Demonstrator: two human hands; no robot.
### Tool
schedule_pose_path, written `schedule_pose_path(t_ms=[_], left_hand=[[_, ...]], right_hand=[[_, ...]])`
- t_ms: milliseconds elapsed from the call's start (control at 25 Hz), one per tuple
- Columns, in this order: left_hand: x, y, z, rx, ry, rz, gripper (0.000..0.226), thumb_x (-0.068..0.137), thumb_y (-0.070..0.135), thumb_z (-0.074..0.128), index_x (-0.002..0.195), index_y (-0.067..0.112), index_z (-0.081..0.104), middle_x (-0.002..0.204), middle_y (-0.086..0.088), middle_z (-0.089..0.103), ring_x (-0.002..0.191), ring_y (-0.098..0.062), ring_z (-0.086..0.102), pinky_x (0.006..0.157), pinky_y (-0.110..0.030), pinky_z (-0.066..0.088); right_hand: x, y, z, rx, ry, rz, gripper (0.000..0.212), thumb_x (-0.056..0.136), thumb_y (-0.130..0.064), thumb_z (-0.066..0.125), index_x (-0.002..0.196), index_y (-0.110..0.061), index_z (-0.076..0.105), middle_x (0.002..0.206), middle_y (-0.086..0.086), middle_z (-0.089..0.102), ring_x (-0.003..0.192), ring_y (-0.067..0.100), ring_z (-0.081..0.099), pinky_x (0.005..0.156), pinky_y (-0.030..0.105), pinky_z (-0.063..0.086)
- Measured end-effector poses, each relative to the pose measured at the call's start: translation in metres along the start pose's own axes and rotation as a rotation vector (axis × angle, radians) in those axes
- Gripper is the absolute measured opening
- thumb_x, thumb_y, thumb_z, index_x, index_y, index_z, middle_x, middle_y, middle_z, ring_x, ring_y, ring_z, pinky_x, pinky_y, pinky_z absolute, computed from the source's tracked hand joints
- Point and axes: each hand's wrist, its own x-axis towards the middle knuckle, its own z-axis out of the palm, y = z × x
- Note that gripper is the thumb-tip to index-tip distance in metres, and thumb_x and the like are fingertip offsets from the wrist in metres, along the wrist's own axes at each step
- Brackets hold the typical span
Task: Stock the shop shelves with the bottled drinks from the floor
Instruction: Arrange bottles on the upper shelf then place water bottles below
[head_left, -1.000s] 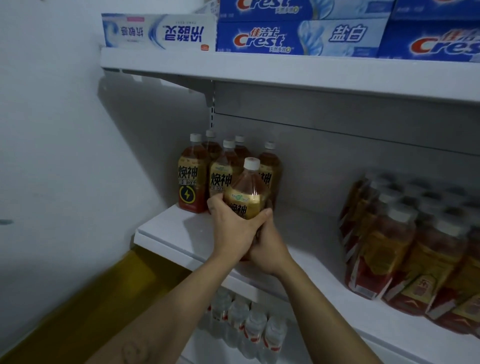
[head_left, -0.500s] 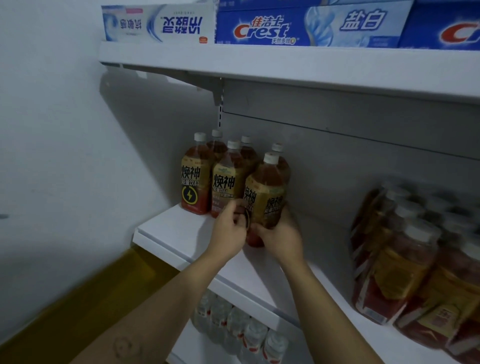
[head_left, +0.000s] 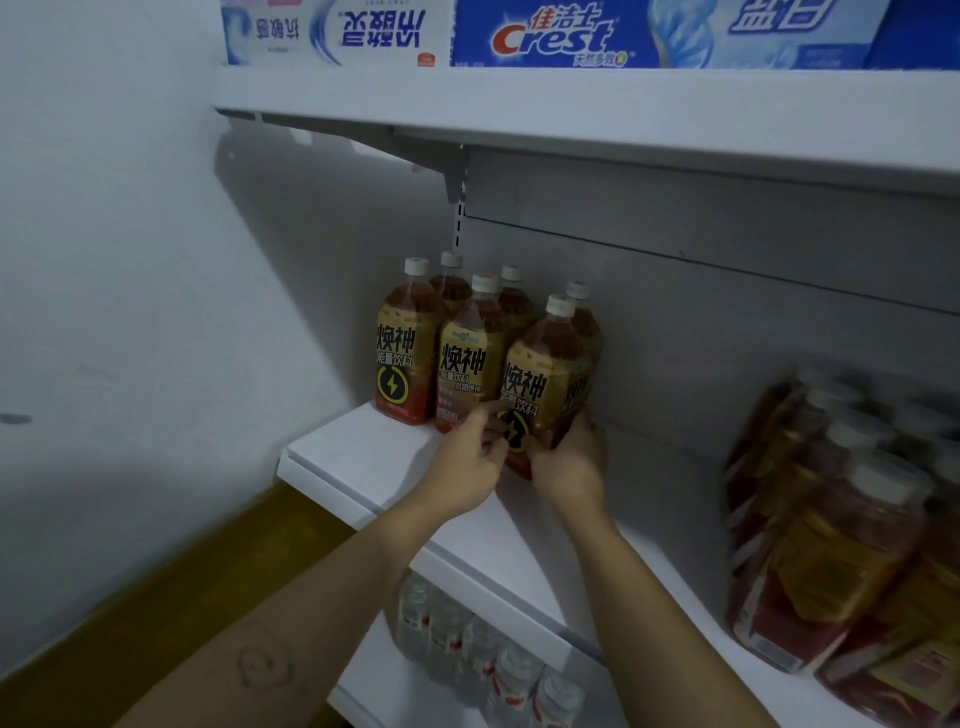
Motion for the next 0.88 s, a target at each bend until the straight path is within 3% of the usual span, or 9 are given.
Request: schedule_pose_path(t_ms=[240,600,680,800,880], left_hand=[[0.004,0.011,0.002,0.097,0.004,0.003,0.039,0.096,0.005,0.049,0.133,0.017,0.044,0.109,-0.001,0.059,0.105,-0.017,0.058,0.091,-0.029,0.047],[0.012,0.026,0.014,0.156,0.03,-0.059,0.037,0.091,0.006,0.055,0.126,0.011,0.044,0.115,-0.009,0.061,0.106,-0.024,0.058,0.082,-0.028,0.041],[0.004,0.027,0.015,0.113,0.028,-0.066,0.036,0.093,0.011,0.056,0.127,0.011,0.044,0.115,-0.007,0.06,0.105,-0.02,0.058,0.085,-0.027,0.044],[-0.016,0.019,0.007,0.014,0.013,-0.083,0.035,0.096,0.012,0.055,0.129,0.012,0.044,0.108,-0.002,0.06,0.095,-0.009,0.059,0.075,-0.013,0.045],[-0.033,0.008,-0.005,-0.042,0.031,-0.094,0.035,0.096,0.011,0.056,0.129,0.016,0.045,0.105,0.003,0.061,0.097,-0.009,0.06,0.077,-0.017,0.049]], right_hand=[[0.01,0.001,-0.003,-0.037,-0.076,0.018,0.063,0.088,-0.006,0.055,0.146,-0.014,0.032,0.128,0.011,0.059,0.11,0.031,0.059,0.083,0.03,0.048],[0.016,-0.002,-0.018,0.027,-0.219,-0.012,0.065,0.093,-0.006,0.054,0.15,-0.017,0.025,0.14,0.005,0.053,0.124,0.024,0.052,0.089,0.021,0.036],[0.009,-0.004,-0.021,0.046,-0.243,-0.024,0.068,0.089,-0.014,0.064,0.148,-0.019,0.03,0.138,0.003,0.056,0.121,0.024,0.055,0.09,0.025,0.042],[-0.015,-0.001,-0.026,0.125,-0.204,-0.027,0.077,0.073,-0.027,0.079,0.14,-0.027,0.041,0.127,-0.003,0.064,0.116,0.022,0.06,0.097,0.037,0.051],[-0.044,-0.002,-0.03,0.173,-0.201,-0.043,0.072,0.076,-0.02,0.078,0.14,-0.026,0.044,0.126,-0.006,0.063,0.117,0.017,0.059,0.1,0.037,0.049]])
